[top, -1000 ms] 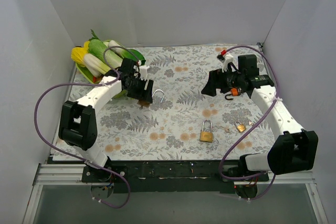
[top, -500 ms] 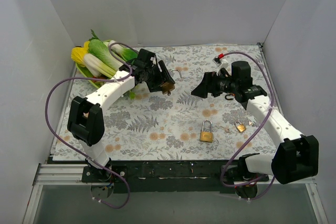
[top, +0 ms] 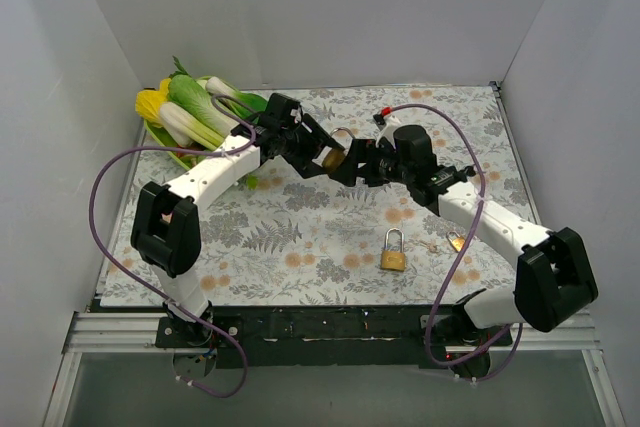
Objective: Lock with the key
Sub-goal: Pick up the lock from the center of the board, then lock the lock.
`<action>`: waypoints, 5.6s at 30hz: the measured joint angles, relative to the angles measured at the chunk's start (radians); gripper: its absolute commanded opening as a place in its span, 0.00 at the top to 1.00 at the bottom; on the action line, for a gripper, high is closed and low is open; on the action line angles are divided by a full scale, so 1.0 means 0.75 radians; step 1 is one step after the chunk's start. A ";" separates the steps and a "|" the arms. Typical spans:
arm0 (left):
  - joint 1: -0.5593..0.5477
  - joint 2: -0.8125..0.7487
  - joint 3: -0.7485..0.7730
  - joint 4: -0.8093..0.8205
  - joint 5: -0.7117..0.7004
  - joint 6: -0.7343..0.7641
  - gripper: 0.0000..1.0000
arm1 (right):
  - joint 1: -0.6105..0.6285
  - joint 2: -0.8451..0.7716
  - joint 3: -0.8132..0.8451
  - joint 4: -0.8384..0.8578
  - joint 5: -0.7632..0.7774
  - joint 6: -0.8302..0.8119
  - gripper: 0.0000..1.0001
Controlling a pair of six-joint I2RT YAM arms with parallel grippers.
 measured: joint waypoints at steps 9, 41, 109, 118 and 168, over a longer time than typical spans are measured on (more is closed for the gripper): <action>-0.026 0.000 -0.008 0.017 0.037 -0.058 1.00 | 0.018 0.128 0.062 0.017 0.148 0.076 0.27; 0.162 -0.082 -0.089 0.201 0.146 0.277 0.02 | -0.091 0.217 0.114 0.001 -0.087 0.171 0.99; -0.018 -0.542 -0.278 0.051 0.996 1.890 1.00 | -0.128 -0.145 0.298 -0.433 -1.071 -0.815 0.99; -0.058 -0.518 -0.317 0.135 0.991 1.747 1.00 | -0.100 -0.145 0.237 -0.334 -1.061 -0.697 0.99; -0.023 -0.536 -0.365 -0.058 0.967 2.018 0.82 | -0.132 -0.157 0.210 -0.451 -1.071 -0.804 0.99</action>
